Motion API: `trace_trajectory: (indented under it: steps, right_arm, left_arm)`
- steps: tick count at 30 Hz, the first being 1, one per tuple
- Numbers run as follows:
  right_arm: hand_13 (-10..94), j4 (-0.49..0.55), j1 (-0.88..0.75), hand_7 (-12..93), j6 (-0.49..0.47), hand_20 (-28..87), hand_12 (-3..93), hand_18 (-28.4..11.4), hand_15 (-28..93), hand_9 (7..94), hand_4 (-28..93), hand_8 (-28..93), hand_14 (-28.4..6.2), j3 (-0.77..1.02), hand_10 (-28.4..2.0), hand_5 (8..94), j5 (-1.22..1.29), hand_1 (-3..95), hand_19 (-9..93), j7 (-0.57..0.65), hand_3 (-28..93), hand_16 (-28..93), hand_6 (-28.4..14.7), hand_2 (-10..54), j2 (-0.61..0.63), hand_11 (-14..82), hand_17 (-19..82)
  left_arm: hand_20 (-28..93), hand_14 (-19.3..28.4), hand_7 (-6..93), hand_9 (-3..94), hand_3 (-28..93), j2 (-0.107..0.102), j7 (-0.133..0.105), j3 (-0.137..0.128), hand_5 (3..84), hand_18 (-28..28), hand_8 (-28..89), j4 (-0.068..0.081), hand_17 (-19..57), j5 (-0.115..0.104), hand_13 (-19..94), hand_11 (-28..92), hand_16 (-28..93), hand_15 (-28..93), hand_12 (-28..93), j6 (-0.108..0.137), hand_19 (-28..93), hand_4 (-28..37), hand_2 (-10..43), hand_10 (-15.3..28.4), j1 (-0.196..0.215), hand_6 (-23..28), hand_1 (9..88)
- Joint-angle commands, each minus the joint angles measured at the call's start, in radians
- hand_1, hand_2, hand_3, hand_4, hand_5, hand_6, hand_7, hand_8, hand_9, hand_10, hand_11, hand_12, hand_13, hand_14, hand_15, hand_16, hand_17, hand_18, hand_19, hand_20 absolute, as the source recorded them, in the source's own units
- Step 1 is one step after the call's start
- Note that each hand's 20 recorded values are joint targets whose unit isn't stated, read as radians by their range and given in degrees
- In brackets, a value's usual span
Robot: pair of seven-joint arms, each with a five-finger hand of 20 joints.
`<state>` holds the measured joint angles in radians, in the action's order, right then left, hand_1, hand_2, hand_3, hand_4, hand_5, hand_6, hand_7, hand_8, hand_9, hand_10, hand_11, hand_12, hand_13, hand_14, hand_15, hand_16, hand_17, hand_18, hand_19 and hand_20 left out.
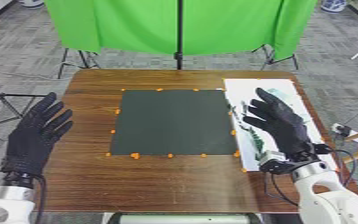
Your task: Arrange flowers
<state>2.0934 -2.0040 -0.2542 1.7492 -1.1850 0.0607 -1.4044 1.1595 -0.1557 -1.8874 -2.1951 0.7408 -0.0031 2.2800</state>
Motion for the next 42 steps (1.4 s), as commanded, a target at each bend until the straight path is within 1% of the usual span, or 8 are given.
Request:
trace_trajectory:
  steps: [1,10,12,13,21,27,35,42]
  right_arm:
    - [25,-0.02,0.061,19,-0.042,19,23.3,-22.5,4,28.1,-28,-13,-11.4,-0.05,-12.7,27.7,-0.077,12.7,43,-0.037,82,38,-2.5,-3.7,-0.028,9.2,0]
    - [24,0.017,-0.066,19,-0.013,20,23.2,-22.6,7,28.2,-28,-14,-11.6,-0.024,-12.8,27.6,-0.049,12.6,43,0.052,82,36,-2.6,-3.5,-0.051,9.6,0]
    - [24,0.001,-0.03,19,-0.005,20,23.3,-22.6,7,28.2,-28,-14,-11.5,-0.018,-12.8,27.5,-0.032,12.6,43,-0.021,82,36,-2.6,-3.5,-0.027,9.8,0]
    - [24,0.019,-0.056,19,0.002,20,23.3,-22.6,7,28.2,-28,-14,-11.5,-0.006,-12.9,27.5,-0.023,12.7,43,0.025,82,36,-2.7,-3.4,-0.031,9.8,0]
    - [25,-0.006,0.029,20,0.051,20,23.6,-22.4,10,29.6,-28,-14,-11.2,-0.03,-12.9,28.0,-0.134,14.1,45,-0.026,82,35,-2.6,-5.3,0.046,12.5,2]
    - [47,0.097,-0.08,38,0.347,32,23.5,-20.7,69,51.4,-28,-22,-11.8,0.014,-13.6,48.5,-0.631,25.9,73,0.051,75,14,-2.7,-9.4,0.198,49.4,20]
    - [69,0.066,0.113,50,-0.21,39,30.8,-22.7,83,74.9,-28,-20,-12.8,-0.054,-13.1,72.2,-0.967,29.6,93,0.344,42,24,-0.4,-9.5,0.361,59.1,34]
    - [71,0.005,0.141,50,-0.273,41,32.9,-23.5,83,77.1,-28,-18,-13.5,-0.15,-13.3,74.9,-1.07,14.5,93,0.447,55,26,-0.9,-9.5,0.436,58.8,35]
  left_arm:
    - [6,12.7,23.1,22.8,68,-0.002,0.016,-0.005,29.0,22.4,-12,0.003,-9.9,0.013,20,20,2,25,15,-0.012,43,-28.2,-9.1,9.4,-0.015,0.4,25.9]
    - [6,12.8,23.2,22.5,68,-0.02,0.146,-0.05,28.7,22.4,-12,-0.014,-10.0,0.01,19,20,2,25,15,-0.012,43,-28.3,-8.9,9.5,0.014,0.5,26.1]
    - [6,12.8,23.2,22.6,68,-0.006,0.019,0.0,28.8,22.4,-12,0.014,-10.1,0.024,19,20,2,25,15,-0.016,43,-28.3,-8.8,9.6,-0.008,0.6,26.2]
    - [6,12.8,23.2,22.6,68,0.015,0.088,-0.015,28.9,22.4,-12,-0.005,-10.1,0.034,19,20,2,25,15,-0.019,43,-28.2,-8.8,9.6,0.007,0.7,26.2]
    - [6,12.8,23.2,22.7,68,0.016,0.062,-0.034,29.4,22.4,-12,-0.008,-10.0,0.031,20,20,2,26,15,-0.011,43,-28.2,-9.0,9.6,-0.006,0.8,26.5]
    - [6,12.8,23.2,22.6,68,-0.002,0.038,-0.039,28.8,22.4,-12,-0.024,-10.0,0.02,20,20,2,26,15,-0.006,43,-28.2,-8.7,9.6,0.03,0.6,26.2]
    - [6,13.3,22.7,24.0,68,-0.017,0.056,-0.099,30.0,22.9,-11,-0.038,-9.6,0.023,21,20,2,26,15,0.009,43,-28.3,-8.8,10.2,0.073,0.8,25.2]
    - [6,13.4,22.4,23.6,68,-0.033,0.085,-0.069,29.2,22.8,-11,-0.028,-9.6,0.053,21,20,2,27,15,-0.042,43,-28.3,-8.4,10.1,0.029,0.8,24.7]
